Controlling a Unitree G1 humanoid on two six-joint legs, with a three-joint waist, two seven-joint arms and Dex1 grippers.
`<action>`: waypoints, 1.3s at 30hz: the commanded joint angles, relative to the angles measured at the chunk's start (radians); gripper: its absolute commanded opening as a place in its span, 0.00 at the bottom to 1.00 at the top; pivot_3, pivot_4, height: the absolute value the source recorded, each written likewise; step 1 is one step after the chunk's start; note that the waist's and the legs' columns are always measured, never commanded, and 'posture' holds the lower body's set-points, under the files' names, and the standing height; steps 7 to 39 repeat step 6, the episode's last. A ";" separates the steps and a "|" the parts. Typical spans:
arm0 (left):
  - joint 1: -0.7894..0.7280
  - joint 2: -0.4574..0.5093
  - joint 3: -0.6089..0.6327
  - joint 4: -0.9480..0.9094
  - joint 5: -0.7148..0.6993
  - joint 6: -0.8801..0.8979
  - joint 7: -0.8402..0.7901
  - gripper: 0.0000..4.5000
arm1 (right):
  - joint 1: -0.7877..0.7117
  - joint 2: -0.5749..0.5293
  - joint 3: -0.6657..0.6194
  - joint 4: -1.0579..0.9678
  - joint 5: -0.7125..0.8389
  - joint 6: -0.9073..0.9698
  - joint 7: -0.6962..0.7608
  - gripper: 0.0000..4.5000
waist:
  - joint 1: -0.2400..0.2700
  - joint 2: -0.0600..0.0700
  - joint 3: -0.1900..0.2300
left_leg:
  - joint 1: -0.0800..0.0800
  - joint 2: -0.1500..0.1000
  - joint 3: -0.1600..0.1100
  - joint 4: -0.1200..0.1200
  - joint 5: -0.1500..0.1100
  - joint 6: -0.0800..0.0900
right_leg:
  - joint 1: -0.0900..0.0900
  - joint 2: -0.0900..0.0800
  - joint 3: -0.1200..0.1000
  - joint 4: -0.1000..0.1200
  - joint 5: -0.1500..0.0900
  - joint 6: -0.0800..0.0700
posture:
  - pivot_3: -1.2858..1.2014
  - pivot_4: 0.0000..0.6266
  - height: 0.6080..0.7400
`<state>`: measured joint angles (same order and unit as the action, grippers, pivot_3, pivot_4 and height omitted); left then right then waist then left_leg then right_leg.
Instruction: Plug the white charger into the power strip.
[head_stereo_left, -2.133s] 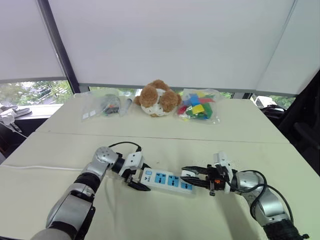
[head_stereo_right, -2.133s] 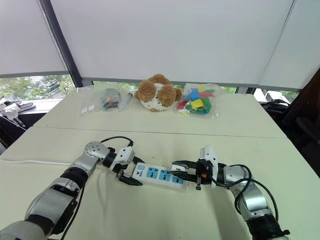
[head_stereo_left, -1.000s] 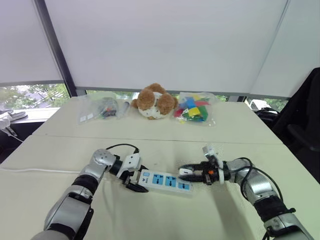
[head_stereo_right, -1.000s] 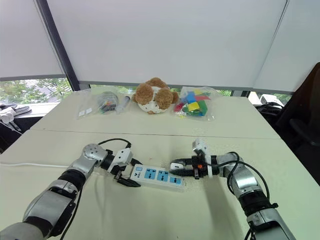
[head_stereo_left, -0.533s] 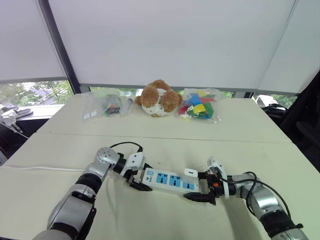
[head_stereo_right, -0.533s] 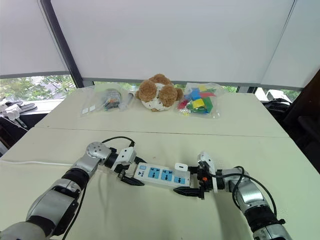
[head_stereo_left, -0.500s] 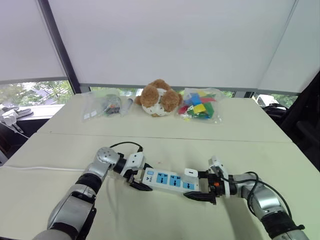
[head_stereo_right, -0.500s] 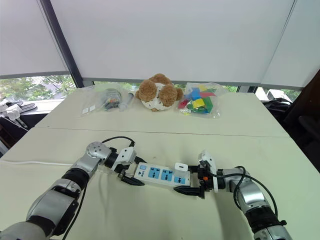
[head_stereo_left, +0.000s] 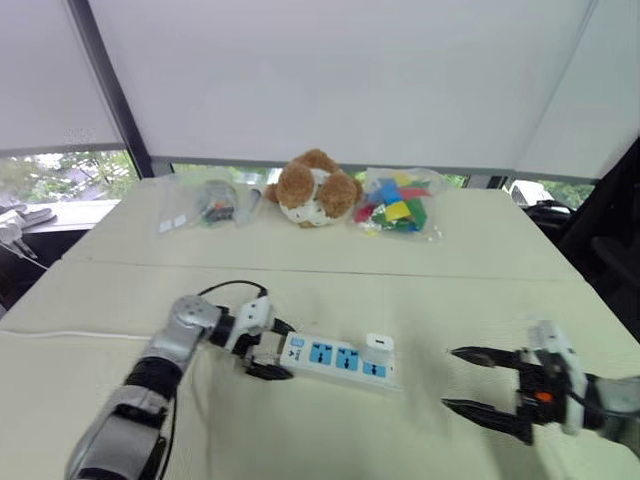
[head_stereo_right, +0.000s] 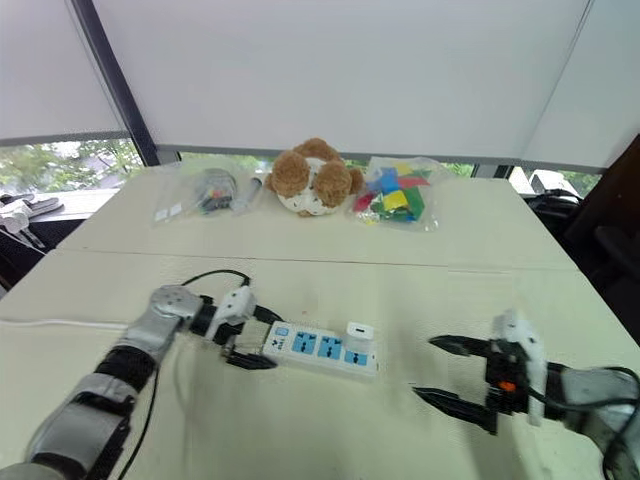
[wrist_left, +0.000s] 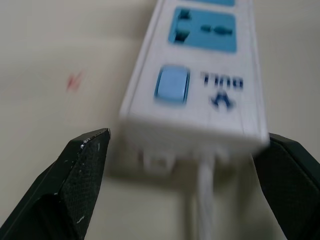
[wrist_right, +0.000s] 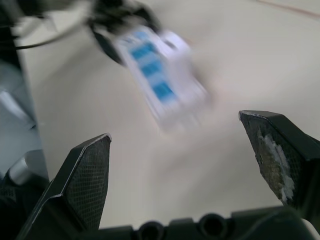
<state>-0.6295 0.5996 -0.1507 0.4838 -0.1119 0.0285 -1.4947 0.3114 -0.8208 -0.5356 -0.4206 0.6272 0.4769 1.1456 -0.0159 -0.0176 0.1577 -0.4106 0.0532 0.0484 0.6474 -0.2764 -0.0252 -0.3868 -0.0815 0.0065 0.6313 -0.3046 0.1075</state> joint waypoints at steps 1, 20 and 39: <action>0.072 0.079 0.104 -0.259 -0.125 0.249 0.049 0.99 | 0.046 0.025 -0.122 -0.029 0.062 0.033 -0.049 1.00 | 0.004 0.001 0.001 | 0.001 0.001 -0.001 0.000 0.000 0.000 | 0.001 0.001 0.000 0.001 0.000 0.000 | 0.52 0.24 0.99; 0.309 0.069 0.337 -0.523 -0.280 0.527 0.314 0.99 | 0.076 0.127 -0.188 0.001 0.096 0.046 -0.168 1.00 | 0.005 0.004 0.002 | 0.002 0.002 -0.002 0.000 0.000 -0.001 | 0.002 0.002 0.000 0.002 -0.001 0.000 | 0.52 0.24 0.99; 0.309 0.069 0.337 -0.523 -0.280 0.527 0.314 0.99 | 0.076 0.127 -0.188 0.001 0.096 0.046 -0.168 1.00 | 0.005 0.004 0.002 | 0.002 0.002 -0.002 0.000 0.000 -0.001 | 0.002 0.002 0.000 0.002 -0.001 0.000 | 0.52 0.24 0.99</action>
